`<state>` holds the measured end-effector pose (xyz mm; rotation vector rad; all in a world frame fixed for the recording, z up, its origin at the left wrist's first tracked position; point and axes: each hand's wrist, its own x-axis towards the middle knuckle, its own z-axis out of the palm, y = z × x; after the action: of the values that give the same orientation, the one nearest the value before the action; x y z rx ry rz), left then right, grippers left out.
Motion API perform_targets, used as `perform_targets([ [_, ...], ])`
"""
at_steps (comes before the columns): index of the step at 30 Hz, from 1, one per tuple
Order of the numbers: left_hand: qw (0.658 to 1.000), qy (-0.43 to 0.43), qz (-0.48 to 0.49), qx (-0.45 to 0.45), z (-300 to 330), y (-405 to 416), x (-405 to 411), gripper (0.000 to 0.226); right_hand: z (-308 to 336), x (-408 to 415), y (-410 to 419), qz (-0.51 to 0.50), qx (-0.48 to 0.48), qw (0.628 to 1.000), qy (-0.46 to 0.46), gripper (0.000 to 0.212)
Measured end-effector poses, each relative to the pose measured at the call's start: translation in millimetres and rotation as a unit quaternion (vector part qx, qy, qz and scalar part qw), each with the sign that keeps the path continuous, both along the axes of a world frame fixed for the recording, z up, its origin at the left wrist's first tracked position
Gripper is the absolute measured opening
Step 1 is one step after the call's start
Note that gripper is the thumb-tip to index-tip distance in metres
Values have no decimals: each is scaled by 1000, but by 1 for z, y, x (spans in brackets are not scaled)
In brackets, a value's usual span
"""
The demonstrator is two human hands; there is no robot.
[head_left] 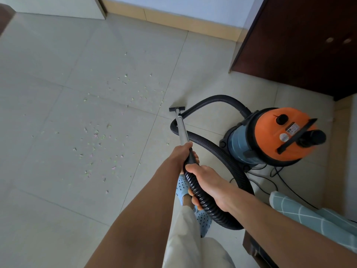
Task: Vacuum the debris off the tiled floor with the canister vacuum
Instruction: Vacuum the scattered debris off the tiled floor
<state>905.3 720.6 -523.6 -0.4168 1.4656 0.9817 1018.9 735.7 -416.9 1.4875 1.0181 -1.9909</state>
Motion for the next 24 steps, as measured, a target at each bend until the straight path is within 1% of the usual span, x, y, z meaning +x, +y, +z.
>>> perform_targets([
  [6,1000,1,20,6,2,-18,3,24,0,4,-17,6,20,1000,19,27],
  [11,999,17,29,30,6,-12,-17,22,-3,-13,-14,0,46,998,51,26],
  [16,996,45,43,57,11,15,-70,26,-14,-58,9,-3,87,992,87,36],
  [20,997,49,2,61,14,37,-122,29,-23,-110,36,-7,104,990,100,23],
  [23,996,75,-13,49,7,54,-156,26,-35,-148,49,-18,104,990,96,30],
  [24,996,79,-19,42,5,59,-164,25,-38,-157,51,-21,104,990,93,29],
])
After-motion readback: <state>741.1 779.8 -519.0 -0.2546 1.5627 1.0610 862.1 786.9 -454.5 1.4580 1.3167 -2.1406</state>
